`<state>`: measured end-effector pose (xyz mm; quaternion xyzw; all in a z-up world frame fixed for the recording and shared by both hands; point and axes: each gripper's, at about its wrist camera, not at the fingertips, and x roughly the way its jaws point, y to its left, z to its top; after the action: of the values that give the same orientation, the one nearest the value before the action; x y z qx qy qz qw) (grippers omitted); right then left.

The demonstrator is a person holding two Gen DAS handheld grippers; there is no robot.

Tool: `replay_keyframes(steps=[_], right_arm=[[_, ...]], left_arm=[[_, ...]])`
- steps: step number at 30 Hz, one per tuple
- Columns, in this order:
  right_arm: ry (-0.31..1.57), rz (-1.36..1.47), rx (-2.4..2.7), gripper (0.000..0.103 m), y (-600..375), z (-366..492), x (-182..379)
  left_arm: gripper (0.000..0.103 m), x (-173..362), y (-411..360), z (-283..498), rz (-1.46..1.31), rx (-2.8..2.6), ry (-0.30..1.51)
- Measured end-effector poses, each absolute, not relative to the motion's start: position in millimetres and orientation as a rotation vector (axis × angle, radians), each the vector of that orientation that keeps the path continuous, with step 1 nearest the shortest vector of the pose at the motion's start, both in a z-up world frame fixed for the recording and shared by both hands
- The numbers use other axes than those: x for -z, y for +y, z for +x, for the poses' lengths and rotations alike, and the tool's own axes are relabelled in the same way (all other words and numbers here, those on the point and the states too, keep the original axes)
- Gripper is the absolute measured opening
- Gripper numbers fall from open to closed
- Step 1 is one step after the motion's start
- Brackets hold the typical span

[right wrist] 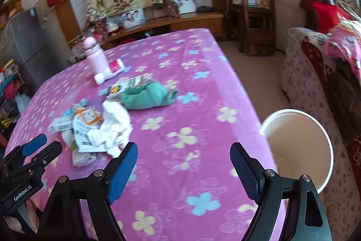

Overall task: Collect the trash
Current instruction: 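Move both open tools back over the trash on the table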

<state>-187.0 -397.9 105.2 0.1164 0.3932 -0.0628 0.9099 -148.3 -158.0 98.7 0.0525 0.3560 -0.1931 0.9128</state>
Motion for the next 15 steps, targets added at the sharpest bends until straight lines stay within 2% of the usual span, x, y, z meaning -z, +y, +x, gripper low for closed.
replay_keyframes(steps=[15], right_arm=[[0.908, 0.260, -0.076, 0.082, -339, -125, -69]], left_arm=[[0.067, -63, -89, -128, -0.046, 0.394, 0.862]])
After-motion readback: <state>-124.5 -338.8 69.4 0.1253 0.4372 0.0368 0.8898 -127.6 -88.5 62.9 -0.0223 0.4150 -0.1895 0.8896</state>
